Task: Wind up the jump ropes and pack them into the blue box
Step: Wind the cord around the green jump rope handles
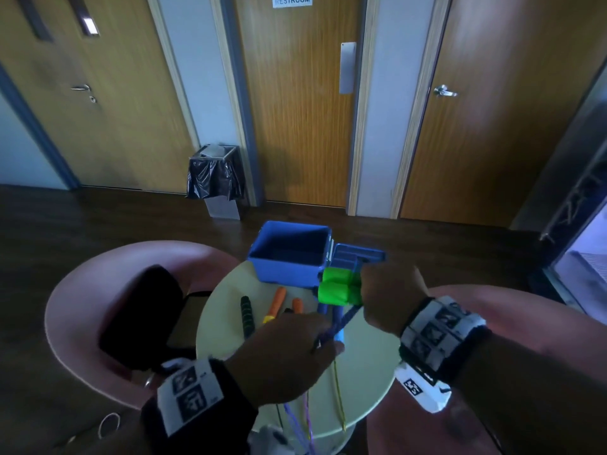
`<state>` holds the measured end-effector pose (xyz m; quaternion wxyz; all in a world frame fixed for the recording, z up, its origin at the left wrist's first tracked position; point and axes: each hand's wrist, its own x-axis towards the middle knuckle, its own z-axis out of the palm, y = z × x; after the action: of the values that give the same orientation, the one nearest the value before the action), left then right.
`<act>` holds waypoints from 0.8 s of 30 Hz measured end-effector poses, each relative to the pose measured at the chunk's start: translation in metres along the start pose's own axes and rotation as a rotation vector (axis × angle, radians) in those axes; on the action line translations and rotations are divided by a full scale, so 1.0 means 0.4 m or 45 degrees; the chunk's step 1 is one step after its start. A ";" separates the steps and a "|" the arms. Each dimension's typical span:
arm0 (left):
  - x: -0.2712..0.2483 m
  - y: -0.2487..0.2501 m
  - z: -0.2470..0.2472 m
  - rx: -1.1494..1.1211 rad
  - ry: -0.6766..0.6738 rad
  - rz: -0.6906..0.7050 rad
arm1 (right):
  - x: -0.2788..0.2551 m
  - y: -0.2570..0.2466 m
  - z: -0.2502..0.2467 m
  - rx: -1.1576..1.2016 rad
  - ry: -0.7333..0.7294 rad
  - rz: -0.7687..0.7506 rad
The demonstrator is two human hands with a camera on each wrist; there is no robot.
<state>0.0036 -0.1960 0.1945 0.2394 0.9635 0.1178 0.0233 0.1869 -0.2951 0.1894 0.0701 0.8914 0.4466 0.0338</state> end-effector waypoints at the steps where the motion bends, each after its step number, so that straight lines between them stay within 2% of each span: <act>1: 0.003 0.002 -0.018 0.143 0.037 0.059 | -0.007 -0.015 0.020 -0.047 -0.051 -0.058; 3: 0.027 -0.018 -0.046 0.326 0.096 0.165 | -0.032 -0.052 0.053 -0.095 -0.141 -0.215; 5: 0.056 -0.057 -0.070 0.416 0.072 0.220 | -0.071 -0.091 0.072 -0.121 -0.206 -0.418; 8: 0.090 -0.128 -0.091 0.357 -0.144 0.211 | -0.119 -0.122 0.063 -0.058 -0.262 -0.590; 10: 0.099 -0.169 -0.100 0.159 -0.252 0.212 | -0.133 -0.125 0.034 0.058 -0.285 -0.609; 17: 0.107 -0.195 -0.067 -0.322 -0.244 0.154 | -0.147 -0.100 -0.070 0.276 -0.050 -0.641; 20: 0.102 -0.186 -0.039 -0.584 -0.168 0.152 | -0.159 -0.095 -0.091 0.354 0.038 -0.657; 24: 0.103 -0.188 -0.017 -0.876 -0.044 0.115 | -0.175 -0.092 -0.113 0.421 0.063 -0.625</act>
<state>0.0268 -0.1186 0.1648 0.5508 0.8308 0.0564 0.0560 0.1104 -0.3253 0.2284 -0.0809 0.7550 0.6498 -0.0359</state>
